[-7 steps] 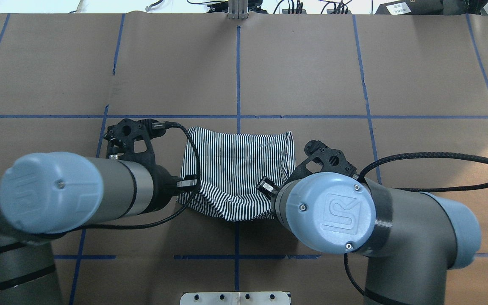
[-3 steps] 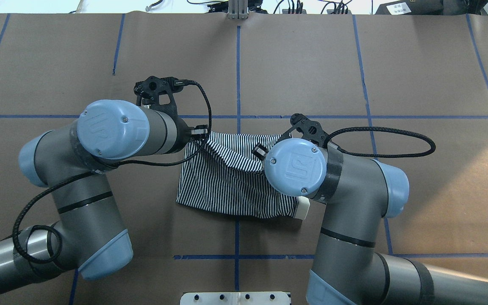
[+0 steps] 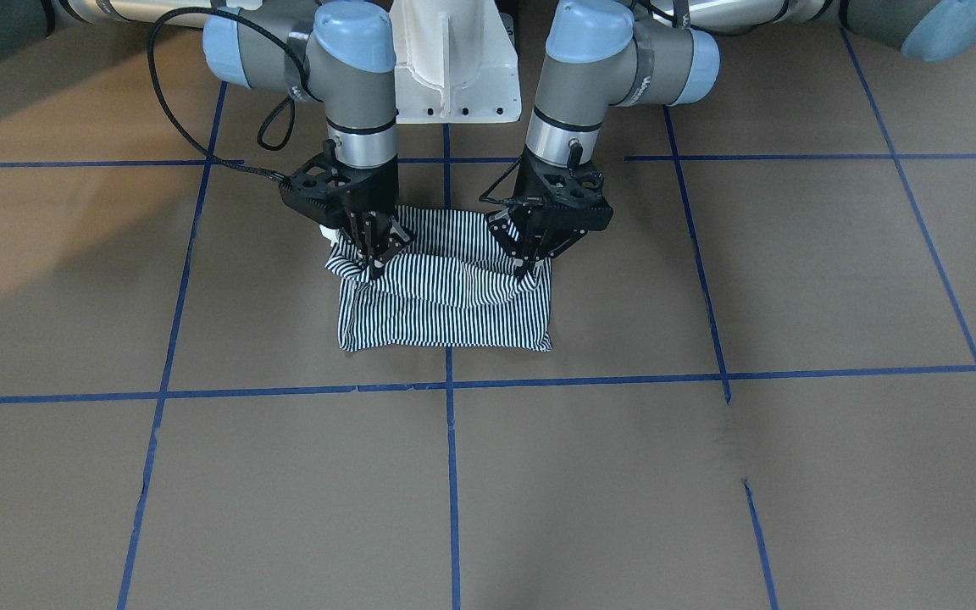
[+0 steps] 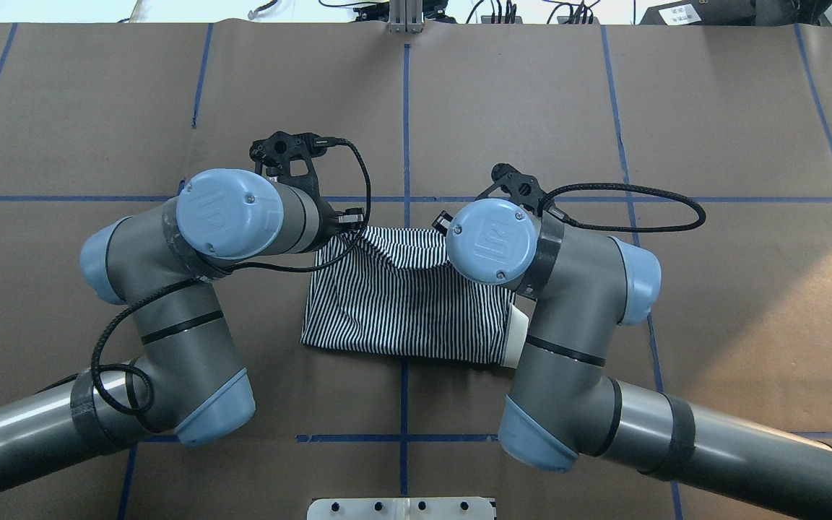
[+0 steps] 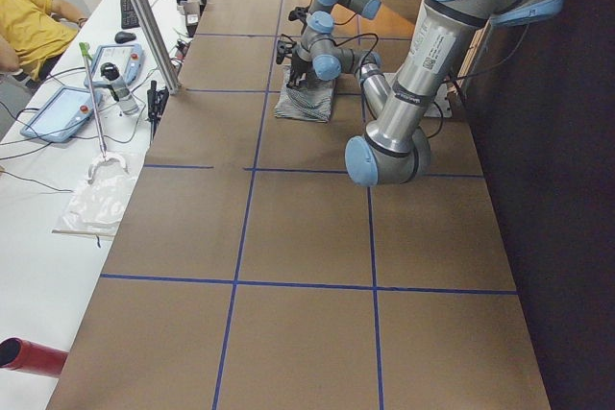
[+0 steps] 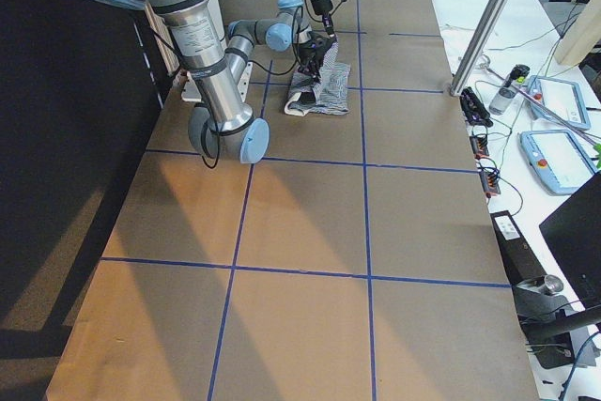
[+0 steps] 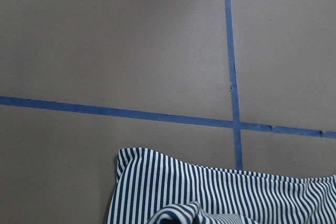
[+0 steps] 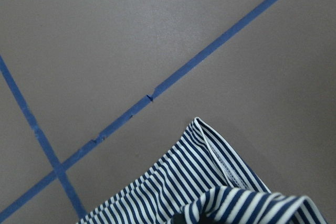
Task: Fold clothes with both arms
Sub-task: 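Lower the folded edge onto the far half and open both grippers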
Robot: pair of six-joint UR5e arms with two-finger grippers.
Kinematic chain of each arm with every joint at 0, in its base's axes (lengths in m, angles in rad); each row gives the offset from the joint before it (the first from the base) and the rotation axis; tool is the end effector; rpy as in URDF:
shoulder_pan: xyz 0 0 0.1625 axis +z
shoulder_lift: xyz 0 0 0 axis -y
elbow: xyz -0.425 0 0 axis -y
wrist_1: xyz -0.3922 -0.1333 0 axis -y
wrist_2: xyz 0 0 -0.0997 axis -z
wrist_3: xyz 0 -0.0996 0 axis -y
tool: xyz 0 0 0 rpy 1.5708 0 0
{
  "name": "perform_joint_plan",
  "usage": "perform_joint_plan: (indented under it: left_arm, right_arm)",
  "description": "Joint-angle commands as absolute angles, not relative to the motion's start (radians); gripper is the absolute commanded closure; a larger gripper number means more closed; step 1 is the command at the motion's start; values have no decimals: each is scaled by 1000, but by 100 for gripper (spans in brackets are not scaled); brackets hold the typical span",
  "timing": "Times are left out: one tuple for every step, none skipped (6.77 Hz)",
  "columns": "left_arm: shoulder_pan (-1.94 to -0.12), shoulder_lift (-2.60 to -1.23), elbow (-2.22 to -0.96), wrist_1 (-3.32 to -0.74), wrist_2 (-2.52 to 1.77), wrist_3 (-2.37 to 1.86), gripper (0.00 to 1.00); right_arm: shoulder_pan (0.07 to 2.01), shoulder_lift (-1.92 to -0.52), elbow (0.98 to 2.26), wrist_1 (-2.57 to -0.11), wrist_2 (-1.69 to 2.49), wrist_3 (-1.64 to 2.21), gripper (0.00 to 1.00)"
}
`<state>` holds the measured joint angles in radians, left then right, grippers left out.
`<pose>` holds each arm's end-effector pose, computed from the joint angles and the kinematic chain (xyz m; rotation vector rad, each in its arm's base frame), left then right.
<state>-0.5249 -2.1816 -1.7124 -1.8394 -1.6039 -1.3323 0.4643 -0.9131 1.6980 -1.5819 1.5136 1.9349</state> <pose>0.5121 -0.4468 0.2096 0.3533 0.9613 -0.2441 -0.5440 -0.4279 0.2231 0.0957 -0.7926 0.8076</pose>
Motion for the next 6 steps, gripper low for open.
perform_joint_plan:
  left_arm:
    - [-526,-2197,-1619,-1896,-1591,-1327,100]
    - [-526,-2197,-1600,-1898,-1589,-1328,100]
    - [-525,-2197,-1589,-1898,-1589,-1328,100]
    - [-525,-2197,-1588,-1898,-1589,-1328,100]
    - [-526,-2195,-1588,-1898,-1589,-1327,100]
    - [-526,-2192,-1591,-1896,-1591,-1252,16]
  right_arm:
    - [497,-871,1556,-1487,1514,1913,100]
    - [502,-871,1539,-1480,1514,1904,100]
    - [502,-871,1537,-1480,1514,1902,100]
    - [502,-871,1534,-1480,1517,1902,100]
    - [502,-871,1534,-1480,1517,1892,100]
    - [505,-870,1534,-1480,1516,1787,1]
